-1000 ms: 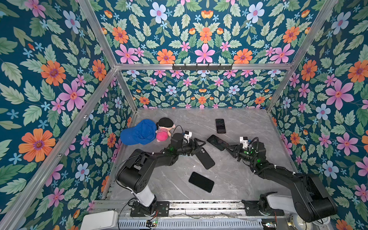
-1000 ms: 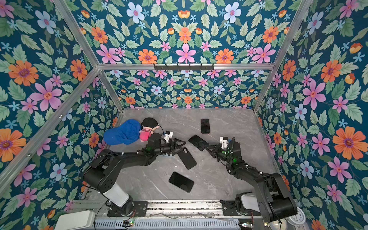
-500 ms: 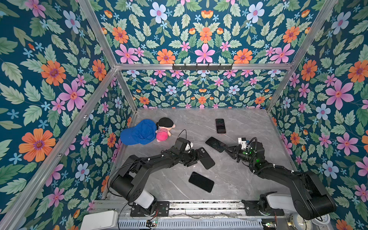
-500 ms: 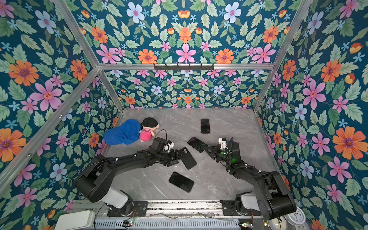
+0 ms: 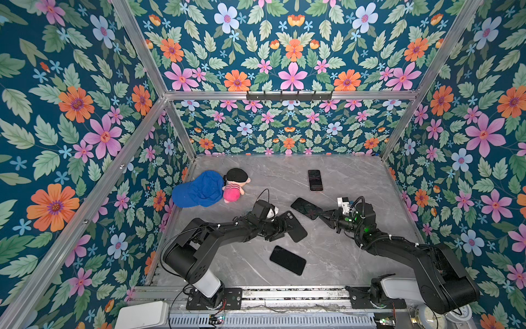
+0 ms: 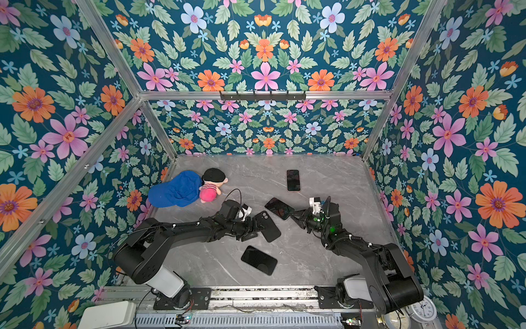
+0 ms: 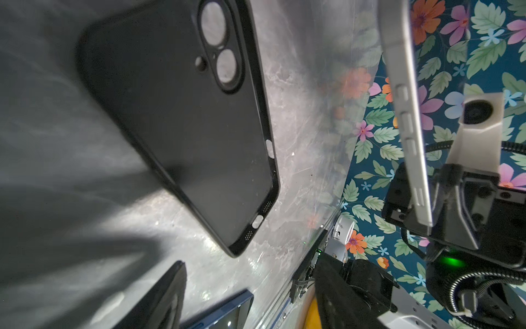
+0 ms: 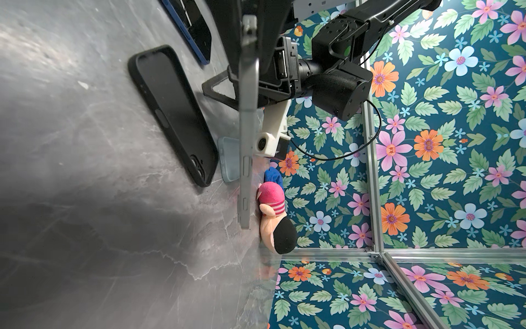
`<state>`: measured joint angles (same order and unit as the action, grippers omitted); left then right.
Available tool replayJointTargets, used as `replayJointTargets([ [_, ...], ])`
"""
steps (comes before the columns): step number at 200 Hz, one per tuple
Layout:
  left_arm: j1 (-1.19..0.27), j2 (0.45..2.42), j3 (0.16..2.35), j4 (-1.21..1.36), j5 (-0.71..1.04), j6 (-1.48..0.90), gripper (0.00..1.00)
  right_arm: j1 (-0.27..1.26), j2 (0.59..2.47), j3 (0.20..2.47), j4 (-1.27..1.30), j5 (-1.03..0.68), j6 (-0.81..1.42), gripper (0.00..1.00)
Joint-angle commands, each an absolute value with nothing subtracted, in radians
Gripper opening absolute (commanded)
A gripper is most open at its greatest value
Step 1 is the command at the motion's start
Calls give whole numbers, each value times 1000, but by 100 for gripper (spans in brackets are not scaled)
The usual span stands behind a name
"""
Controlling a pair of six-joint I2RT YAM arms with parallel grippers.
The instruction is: Put the phone into the phone case
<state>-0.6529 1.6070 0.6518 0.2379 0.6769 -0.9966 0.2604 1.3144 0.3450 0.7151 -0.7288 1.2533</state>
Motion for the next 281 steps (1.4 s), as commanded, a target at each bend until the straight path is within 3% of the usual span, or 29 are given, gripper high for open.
replayJointTargets([
  [1, -653, 1615, 655, 273, 678, -1002, 73, 264, 1316, 349, 775, -736, 1254, 0],
  [281, -697, 1801, 768, 473, 735, -1058, 74, 263, 1278, 372, 667, -747, 1215, 0],
])
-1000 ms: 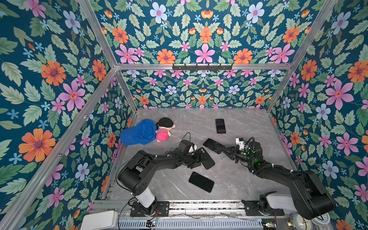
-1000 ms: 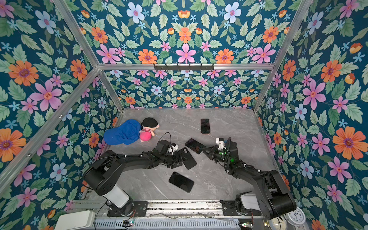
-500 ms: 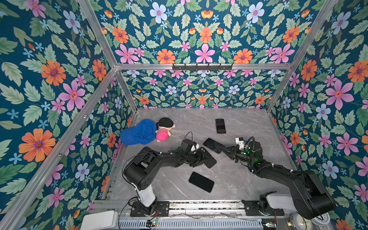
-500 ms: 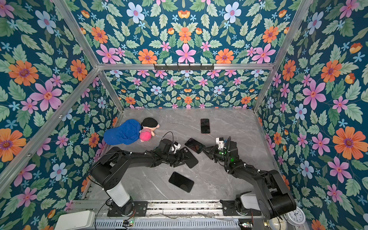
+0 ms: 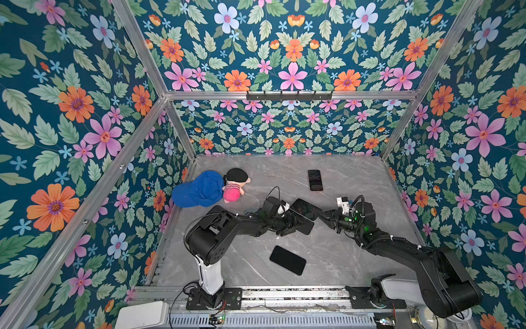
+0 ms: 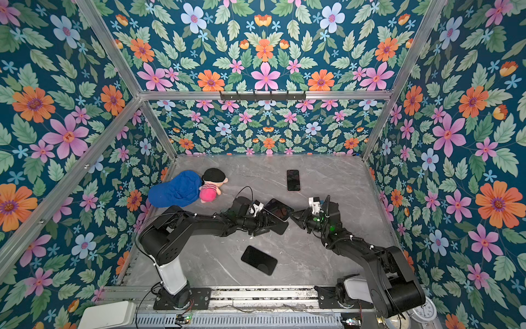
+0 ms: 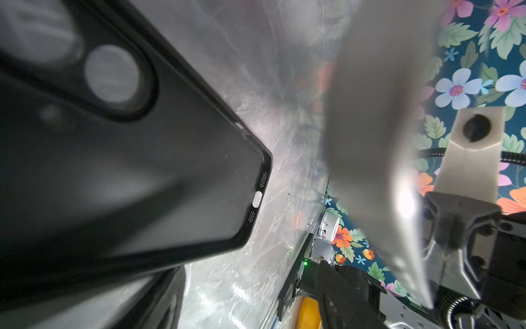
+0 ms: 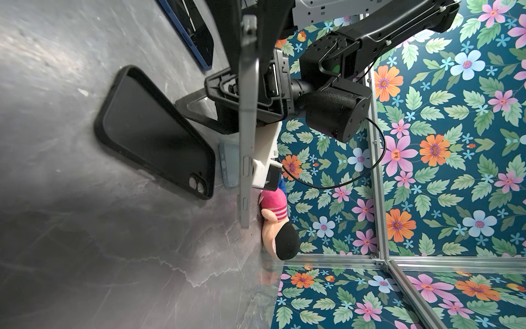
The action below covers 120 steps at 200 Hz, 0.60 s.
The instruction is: Put the phone into the phone case
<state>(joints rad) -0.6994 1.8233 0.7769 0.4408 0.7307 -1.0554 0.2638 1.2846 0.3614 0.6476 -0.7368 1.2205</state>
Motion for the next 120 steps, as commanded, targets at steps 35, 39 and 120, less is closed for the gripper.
replayJointTargets([
  [35, -672, 1696, 727, 402, 730, -1012, 74, 257, 1290, 404, 609, -789, 1175, 0],
  [39, -666, 1682, 721, 401, 730, -1009, 74, 256, 1298, 410, 600, -796, 1169, 0],
  [120, -503, 1660, 837, 153, 747, -830, 73, 258, 1458, 421, 726, -881, 1206, 0],
])
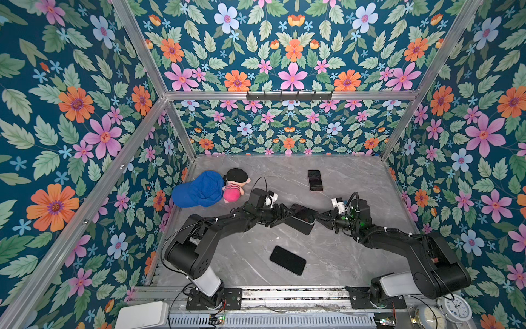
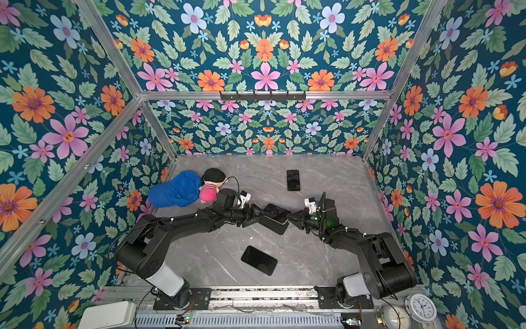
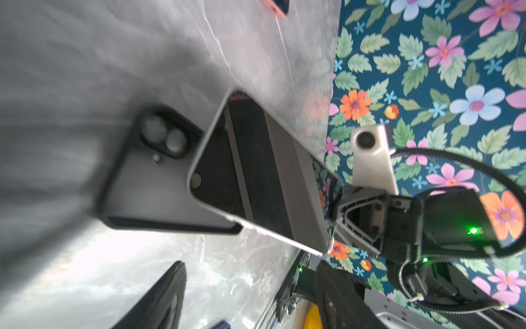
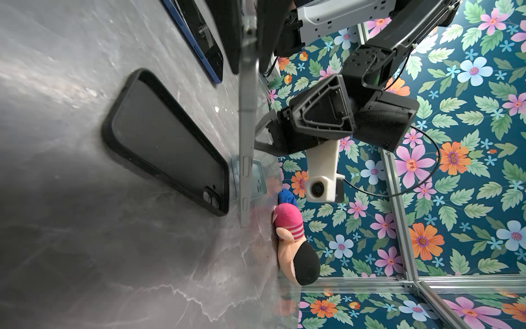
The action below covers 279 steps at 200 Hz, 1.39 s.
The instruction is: Put the phone into the phone case
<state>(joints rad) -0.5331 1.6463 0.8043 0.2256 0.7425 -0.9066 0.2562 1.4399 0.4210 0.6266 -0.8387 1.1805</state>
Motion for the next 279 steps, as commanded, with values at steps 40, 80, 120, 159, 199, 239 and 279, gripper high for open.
replayJointTargets([
  [40, -486, 1717, 868, 167, 738, -836, 72, 262, 1490, 428, 734, -888, 1199, 0],
  [80, -486, 1746, 874, 188, 739, -848, 72, 275, 1540, 440, 760, -909, 1192, 0],
  [120, -487, 1761, 864, 211, 741, -858, 72, 282, 1585, 439, 795, -917, 1193, 0],
  [159, -488, 1778, 852, 252, 747, -875, 72, 284, 1604, 439, 802, -921, 1194, 0],
  [199, -488, 1791, 850, 262, 749, -877, 72, 284, 1613, 443, 776, -919, 1171, 0],
  [239, -489, 1796, 850, 267, 749, -878, 72, 284, 1636, 471, 713, -935, 1140, 0],
  [279, -488, 1798, 845, 272, 749, -879, 72, 284, 1642, 494, 647, -942, 1105, 0],
])
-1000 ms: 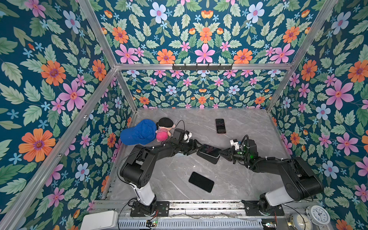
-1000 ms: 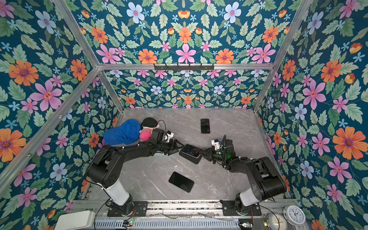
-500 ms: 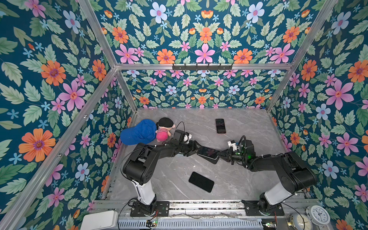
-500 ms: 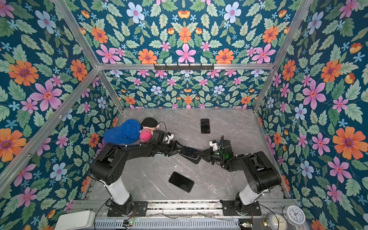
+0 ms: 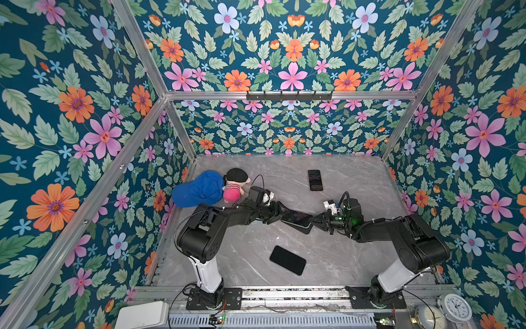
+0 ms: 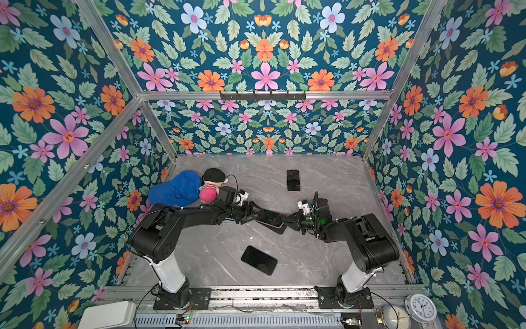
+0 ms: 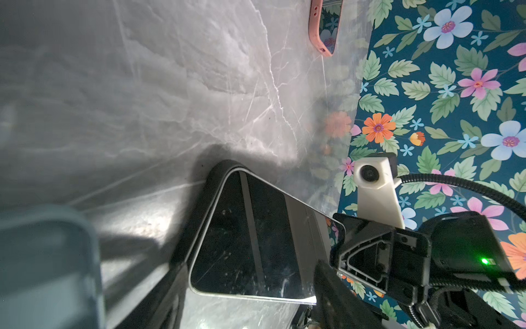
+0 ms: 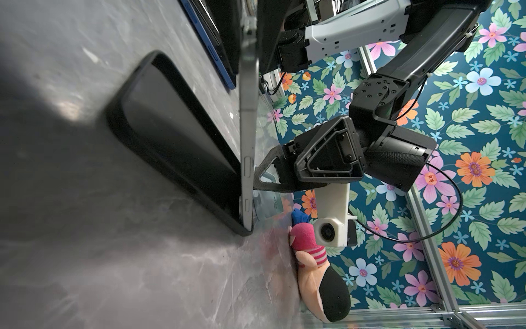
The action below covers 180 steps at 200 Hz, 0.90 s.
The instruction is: Put the phone into the phone case
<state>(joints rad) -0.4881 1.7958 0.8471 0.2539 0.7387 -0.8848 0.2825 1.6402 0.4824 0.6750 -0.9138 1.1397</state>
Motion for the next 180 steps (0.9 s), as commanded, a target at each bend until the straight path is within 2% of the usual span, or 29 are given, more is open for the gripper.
replayJointTargets([
  [1, -488, 1799, 845, 272, 749, -878, 72, 283, 1643, 495, 645, -942, 1105, 0],
  [180, -481, 1798, 876, 234, 731, -848, 72, 273, 1745, 555, 491, -963, 1013, 0],
])
